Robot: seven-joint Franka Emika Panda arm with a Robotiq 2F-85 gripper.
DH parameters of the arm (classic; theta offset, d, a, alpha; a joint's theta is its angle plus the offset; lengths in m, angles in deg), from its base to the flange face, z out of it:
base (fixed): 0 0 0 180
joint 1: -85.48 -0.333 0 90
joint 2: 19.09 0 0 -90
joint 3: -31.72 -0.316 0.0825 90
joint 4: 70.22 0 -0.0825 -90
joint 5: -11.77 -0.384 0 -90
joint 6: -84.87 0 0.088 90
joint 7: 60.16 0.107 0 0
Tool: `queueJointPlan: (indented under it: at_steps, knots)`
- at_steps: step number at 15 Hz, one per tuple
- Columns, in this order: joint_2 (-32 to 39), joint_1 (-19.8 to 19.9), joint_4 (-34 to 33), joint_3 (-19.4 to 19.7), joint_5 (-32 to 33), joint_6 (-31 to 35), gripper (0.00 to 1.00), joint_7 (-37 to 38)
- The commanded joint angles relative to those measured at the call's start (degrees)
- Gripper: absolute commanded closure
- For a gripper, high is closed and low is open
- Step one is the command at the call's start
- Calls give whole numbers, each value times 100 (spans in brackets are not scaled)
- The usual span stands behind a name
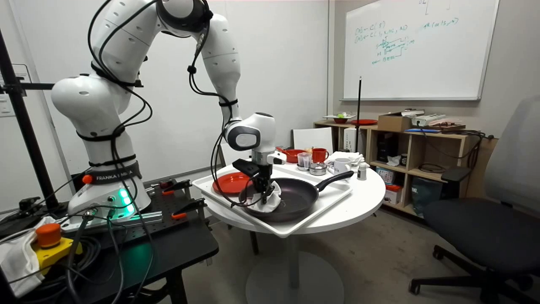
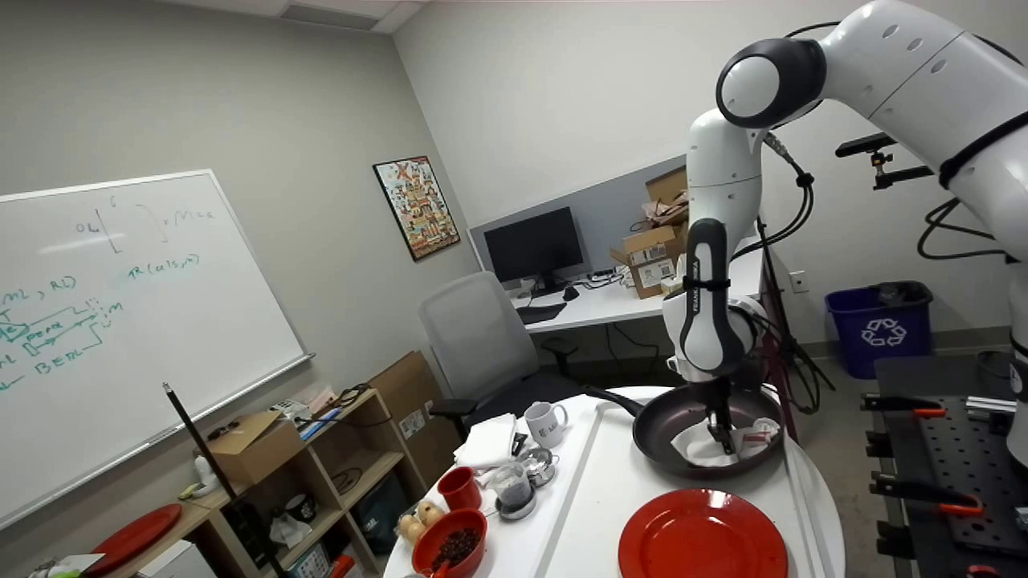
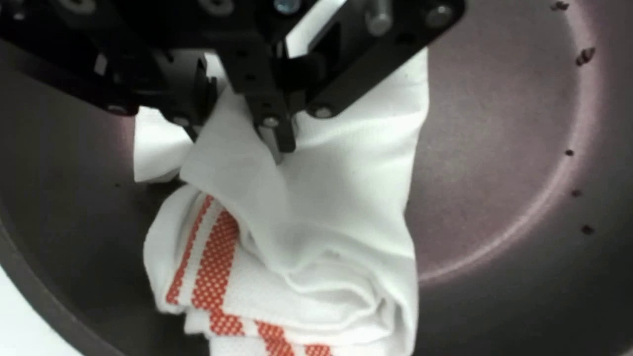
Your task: Use the towel to wipe the pan.
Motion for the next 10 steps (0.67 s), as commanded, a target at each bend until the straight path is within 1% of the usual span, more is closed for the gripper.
queueJointPlan:
  at_steps: [1,6,10]
  knots:
    - [350,457,-264,-129,-306,100,95,-4]
    - [423,937,-542,-286,-711,30,95,28]
    - [544,1245,-918,-295,-1029,-60,95,153]
